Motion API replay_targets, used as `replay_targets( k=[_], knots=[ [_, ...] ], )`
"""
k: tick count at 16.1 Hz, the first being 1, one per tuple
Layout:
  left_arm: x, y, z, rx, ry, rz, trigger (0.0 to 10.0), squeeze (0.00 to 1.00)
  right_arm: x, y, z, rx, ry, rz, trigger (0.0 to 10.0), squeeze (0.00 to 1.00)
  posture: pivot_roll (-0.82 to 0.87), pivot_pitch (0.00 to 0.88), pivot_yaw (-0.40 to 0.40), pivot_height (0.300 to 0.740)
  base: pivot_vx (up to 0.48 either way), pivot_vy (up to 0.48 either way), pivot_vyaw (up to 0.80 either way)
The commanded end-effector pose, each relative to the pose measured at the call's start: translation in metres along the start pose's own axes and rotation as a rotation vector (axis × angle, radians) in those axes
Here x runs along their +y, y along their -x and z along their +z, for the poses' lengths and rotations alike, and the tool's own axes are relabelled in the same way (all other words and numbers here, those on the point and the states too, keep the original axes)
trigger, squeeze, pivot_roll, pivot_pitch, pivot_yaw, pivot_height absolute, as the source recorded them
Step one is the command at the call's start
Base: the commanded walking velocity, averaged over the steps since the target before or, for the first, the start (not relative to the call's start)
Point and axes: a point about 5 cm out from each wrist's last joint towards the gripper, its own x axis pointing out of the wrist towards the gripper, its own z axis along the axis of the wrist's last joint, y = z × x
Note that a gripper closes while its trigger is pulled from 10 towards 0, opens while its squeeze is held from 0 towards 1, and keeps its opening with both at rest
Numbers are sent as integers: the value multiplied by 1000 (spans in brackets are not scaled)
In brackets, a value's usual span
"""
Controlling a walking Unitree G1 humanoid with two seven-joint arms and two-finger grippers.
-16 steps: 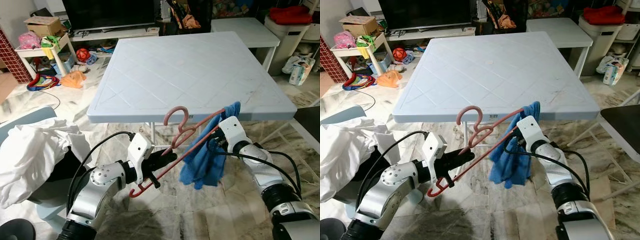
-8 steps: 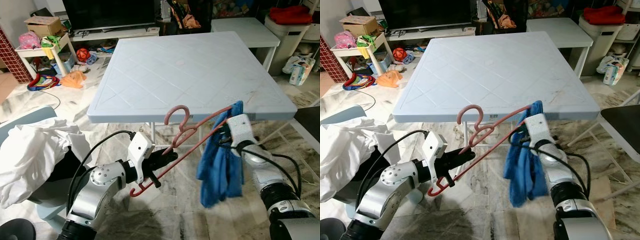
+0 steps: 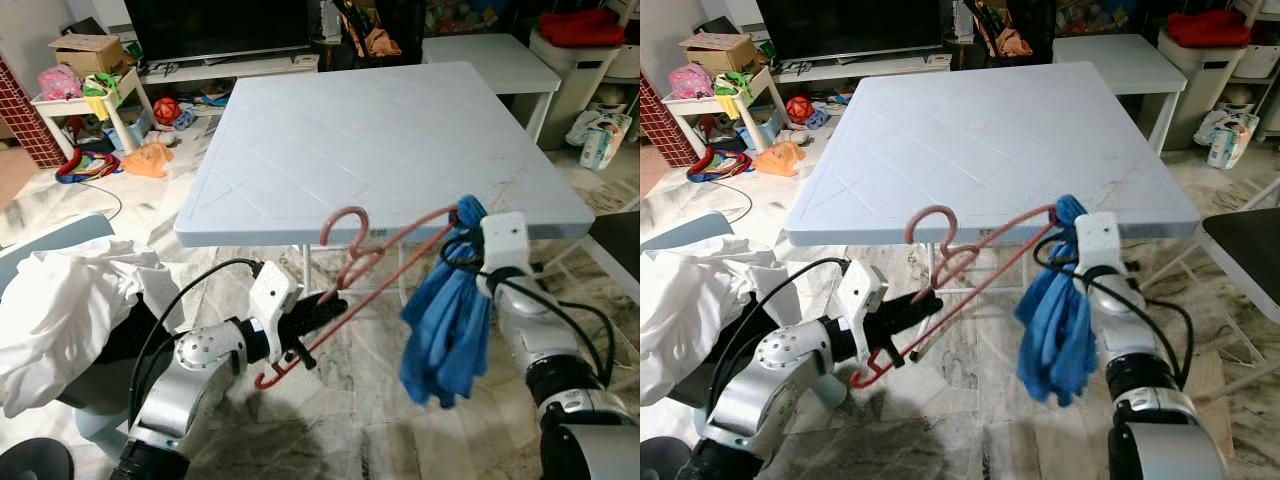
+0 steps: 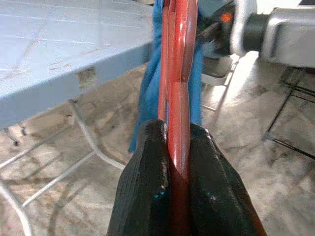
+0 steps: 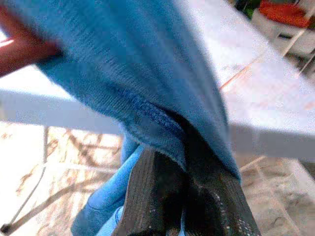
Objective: Hang hanger
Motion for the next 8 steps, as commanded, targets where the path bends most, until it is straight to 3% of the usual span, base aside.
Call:
replay_targets(
  k=[1, 6, 8],
  knots=[
    [7, 3, 6, -33, -8, 50, 0, 0, -11, -5, 18, -57, 2, -54, 0, 0, -107, 0, 60, 740, 0, 0, 0],
    [-6, 9, 1, -4, 34, -47, 0, 0, -33, -6, 21, -47, 18, -238, 0, 0, -105, 0, 56, 740, 0, 0, 0],
    [-14, 19, -11, 97, 39, -142, 0, 0, -39, -7, 27, -61, 12, -294, 0, 0, -105, 0, 56, 740, 0, 0, 0]
  ],
)
